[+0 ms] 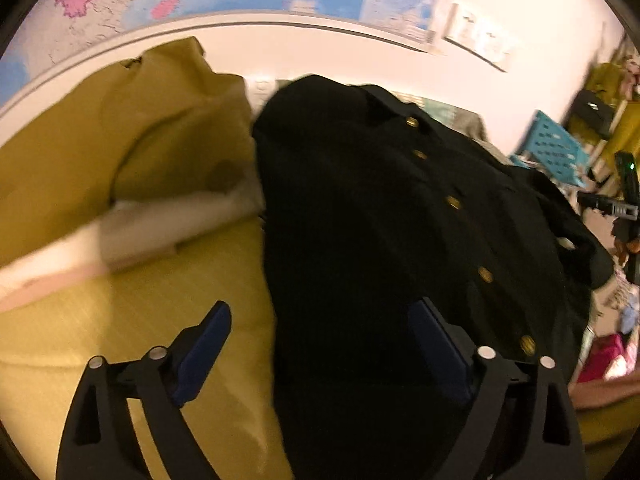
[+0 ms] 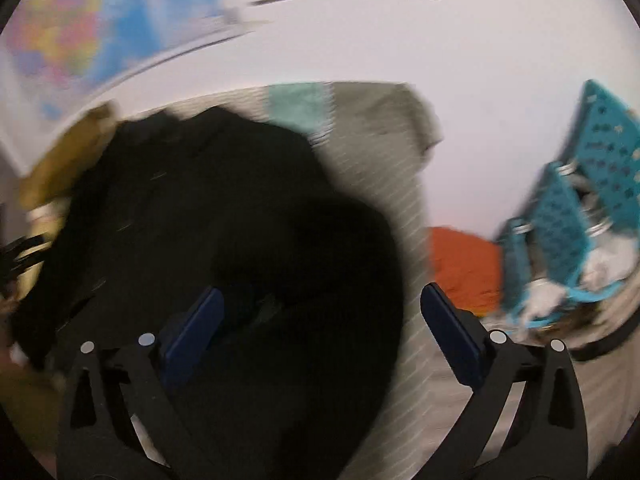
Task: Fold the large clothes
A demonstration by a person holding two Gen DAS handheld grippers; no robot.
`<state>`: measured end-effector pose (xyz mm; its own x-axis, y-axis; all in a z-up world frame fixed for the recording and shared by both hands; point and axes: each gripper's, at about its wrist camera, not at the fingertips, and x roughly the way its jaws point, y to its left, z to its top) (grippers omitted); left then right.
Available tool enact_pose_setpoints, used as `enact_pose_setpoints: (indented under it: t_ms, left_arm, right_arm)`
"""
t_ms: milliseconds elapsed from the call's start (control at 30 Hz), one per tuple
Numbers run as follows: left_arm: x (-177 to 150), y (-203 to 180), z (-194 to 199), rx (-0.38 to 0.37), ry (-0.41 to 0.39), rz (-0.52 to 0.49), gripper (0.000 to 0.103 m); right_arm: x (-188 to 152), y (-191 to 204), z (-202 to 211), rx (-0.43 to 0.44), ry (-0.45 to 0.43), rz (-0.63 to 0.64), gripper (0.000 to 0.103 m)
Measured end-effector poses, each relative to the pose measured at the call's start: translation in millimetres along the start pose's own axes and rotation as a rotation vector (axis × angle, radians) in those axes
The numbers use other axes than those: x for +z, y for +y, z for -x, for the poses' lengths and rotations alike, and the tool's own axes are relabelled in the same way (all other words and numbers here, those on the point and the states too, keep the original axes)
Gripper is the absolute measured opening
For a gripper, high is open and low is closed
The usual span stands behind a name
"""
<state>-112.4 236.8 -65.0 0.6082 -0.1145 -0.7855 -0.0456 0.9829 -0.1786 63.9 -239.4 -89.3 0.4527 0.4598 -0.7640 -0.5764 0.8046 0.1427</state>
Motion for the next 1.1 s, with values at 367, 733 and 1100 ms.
enact_pose_setpoints:
  t_ms: [367, 733, 1100]
  left_arm:
    - [-37, -21, 4, -0.085, 0.072, -0.096, 0.090]
    - [-47, -28, 9, -0.125, 0.101, -0.132, 0.090]
    - [-52, -17, 14, -0.058, 0.074, -0.120, 0.044]
  right_arm:
    - [-50, -2, 33, 0.152, -0.024, -0.070, 0.003]
    - [108, 14, 81, -0.041, -0.307, 0.066, 0.003]
    - [96, 48, -28, -0.154, -0.106, 0.085, 0.084]
